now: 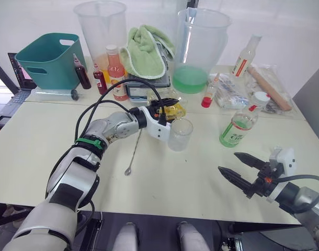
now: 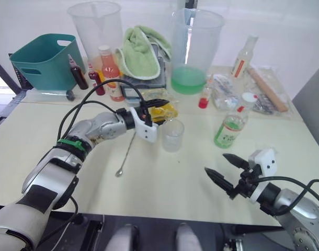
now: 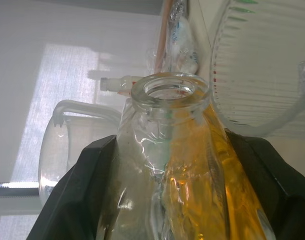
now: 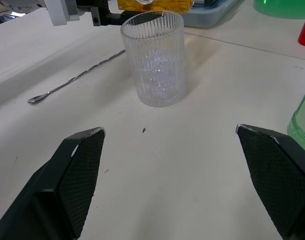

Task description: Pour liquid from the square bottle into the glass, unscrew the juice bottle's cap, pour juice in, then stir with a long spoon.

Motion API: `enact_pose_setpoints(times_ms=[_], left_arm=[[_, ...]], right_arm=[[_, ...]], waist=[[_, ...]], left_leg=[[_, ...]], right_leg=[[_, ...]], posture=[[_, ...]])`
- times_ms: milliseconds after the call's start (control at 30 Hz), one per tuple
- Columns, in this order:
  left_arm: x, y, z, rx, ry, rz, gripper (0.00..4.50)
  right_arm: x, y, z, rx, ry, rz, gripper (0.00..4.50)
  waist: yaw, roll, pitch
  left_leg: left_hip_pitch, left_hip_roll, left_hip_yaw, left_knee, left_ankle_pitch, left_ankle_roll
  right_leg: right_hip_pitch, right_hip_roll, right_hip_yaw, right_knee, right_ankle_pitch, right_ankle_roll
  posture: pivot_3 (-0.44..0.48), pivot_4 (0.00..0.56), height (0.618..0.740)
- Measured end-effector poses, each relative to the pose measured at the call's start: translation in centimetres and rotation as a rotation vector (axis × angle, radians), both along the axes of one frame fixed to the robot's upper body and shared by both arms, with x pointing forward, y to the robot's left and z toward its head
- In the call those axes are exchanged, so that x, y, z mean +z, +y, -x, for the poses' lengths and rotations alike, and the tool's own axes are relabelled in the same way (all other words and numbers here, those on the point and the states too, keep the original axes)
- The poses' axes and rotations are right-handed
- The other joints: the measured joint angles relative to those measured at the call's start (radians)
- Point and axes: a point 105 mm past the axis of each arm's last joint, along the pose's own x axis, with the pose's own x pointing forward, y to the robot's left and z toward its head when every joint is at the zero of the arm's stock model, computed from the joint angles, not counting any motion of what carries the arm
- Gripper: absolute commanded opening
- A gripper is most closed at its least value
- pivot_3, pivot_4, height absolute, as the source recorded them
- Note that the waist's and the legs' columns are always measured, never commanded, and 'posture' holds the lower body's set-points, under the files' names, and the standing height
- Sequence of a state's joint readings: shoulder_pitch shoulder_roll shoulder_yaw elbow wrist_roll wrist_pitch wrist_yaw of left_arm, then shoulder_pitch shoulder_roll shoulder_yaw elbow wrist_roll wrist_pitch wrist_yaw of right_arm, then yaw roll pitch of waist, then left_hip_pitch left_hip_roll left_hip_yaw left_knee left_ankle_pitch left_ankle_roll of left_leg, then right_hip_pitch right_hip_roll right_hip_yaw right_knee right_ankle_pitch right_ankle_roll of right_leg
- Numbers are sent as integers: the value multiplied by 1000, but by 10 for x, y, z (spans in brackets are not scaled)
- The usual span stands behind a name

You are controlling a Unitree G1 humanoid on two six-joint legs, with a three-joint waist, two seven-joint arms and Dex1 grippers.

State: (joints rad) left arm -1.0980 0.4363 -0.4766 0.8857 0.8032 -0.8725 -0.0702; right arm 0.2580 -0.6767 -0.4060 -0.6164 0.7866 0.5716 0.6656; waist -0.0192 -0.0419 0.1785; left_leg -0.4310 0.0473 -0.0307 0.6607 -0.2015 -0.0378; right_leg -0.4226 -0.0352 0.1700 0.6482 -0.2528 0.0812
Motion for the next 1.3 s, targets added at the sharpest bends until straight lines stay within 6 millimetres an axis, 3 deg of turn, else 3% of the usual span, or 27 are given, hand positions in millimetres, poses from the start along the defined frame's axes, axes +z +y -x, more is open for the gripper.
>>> enact_pose_setpoints(times_ms=[767,1300], left_arm=[[4,4,-5,43,-182,-27,2792],[4,-4,-2,5,-228,-67,2792]], right_arm=[[2,1,-3,5,-10,-4,4460],[5,9,-9,26,-26,-14,4460]], waist=[[7,0,0],[7,0,0]], left_leg=[[0,0,0,0,0,0],[0,-1,0,0,0,-1]], right_leg=[[0,0,0,1,0,0],[0,-1,0,1,0,0]], posture=[[0,150,727],[0,150,727]])
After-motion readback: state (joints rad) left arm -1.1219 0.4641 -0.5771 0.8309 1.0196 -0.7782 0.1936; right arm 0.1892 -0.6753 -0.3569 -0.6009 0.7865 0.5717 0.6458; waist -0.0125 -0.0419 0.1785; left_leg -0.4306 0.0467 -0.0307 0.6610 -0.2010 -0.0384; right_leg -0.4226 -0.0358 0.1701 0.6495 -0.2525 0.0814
